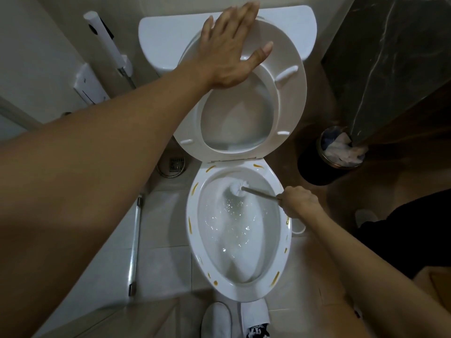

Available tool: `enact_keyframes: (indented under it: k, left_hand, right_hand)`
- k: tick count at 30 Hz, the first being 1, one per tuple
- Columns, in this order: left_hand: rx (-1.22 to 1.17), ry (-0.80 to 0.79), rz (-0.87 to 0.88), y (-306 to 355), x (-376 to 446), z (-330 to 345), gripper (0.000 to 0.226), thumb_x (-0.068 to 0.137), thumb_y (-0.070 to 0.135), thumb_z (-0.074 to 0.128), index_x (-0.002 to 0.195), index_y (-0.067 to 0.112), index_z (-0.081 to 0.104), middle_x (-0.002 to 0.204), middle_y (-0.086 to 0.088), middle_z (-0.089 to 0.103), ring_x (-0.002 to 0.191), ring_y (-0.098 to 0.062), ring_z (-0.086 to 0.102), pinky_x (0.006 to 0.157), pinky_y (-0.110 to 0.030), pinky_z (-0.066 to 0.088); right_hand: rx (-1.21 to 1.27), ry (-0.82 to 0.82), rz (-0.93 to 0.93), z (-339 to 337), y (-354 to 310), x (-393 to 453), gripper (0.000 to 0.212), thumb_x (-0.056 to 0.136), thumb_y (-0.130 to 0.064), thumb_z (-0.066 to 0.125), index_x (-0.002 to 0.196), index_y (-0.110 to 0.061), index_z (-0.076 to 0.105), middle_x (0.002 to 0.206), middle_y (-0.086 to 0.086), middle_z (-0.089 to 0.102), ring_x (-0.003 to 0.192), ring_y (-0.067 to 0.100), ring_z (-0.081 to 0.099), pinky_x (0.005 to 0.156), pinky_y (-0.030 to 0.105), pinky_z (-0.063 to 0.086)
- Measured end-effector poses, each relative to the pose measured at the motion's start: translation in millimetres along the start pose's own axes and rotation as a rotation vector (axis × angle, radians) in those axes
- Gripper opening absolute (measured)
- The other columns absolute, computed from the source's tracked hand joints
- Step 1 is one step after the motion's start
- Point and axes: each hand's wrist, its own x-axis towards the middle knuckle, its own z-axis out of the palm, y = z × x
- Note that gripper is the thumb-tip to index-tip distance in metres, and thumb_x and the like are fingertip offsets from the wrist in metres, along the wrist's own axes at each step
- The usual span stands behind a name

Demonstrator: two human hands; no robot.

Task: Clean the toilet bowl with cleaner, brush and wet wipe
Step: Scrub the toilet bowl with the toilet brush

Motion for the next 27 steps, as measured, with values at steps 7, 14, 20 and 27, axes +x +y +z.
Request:
enact_keyframes:
  k: [7,14,20,27]
  left_hand:
    - [-0.003,-0.007,0.008,-0.6,0.0,0.3,0.076,0.093,0.061,0.019,0.152,0.018,0.0,0.16,-0.003,0.001,0.147,-0.024,0.0,0.117,-0.05,-0.002]
    - [-0.012,0.001,-0.001,0.2,0.3,-0.9,0.074,0.095,0.06,0.02,0.152,0.018,0.0,0.16,-0.002,0.003,0.147,-0.023,0.002,0.117,-0.049,-0.001]
    - [-0.012,-0.011,-0.005,0.1,-0.4,-2.2,0.074,0.095,0.061,0.019,0.152,0.018,-0.001,0.16,-0.001,0.002,0.147,-0.023,0.001,0.117,-0.049,-0.001]
    - [-0.006,-0.018,-0.005,0.5,0.0,-2.1,0.074,0.095,0.061,0.019,0.152,0.018,-0.001,0.16,-0.002,0.001,0.147,-0.024,0.0,0.117,-0.049,-0.002]
  right_hand:
    - [-0.003,0.016,-0.051,11.0,-26.3,-2.9,0.028,0.096,-0.02,0.05,0.123,-0.013,0.057,0.115,0.008,0.062,0.104,0.028,0.062,0.082,0.034,0.049]
    - [0.023,0.013,-0.024,-12.2,-27.6,3.1,0.028,0.094,-0.019,0.053,0.121,-0.012,0.057,0.117,0.009,0.061,0.106,0.029,0.061,0.082,0.034,0.048]
    - [0.06,-0.006,-0.011,-7.4,-24.2,2.9,0.027,0.095,-0.021,0.054,0.12,-0.011,0.058,0.112,0.008,0.062,0.1,0.026,0.062,0.08,0.034,0.049]
    - [0.062,-0.03,-0.062,-10.8,-42.1,-3.1,0.029,0.094,-0.018,0.054,0.122,-0.012,0.055,0.118,0.008,0.06,0.107,0.029,0.06,0.076,0.032,0.044]
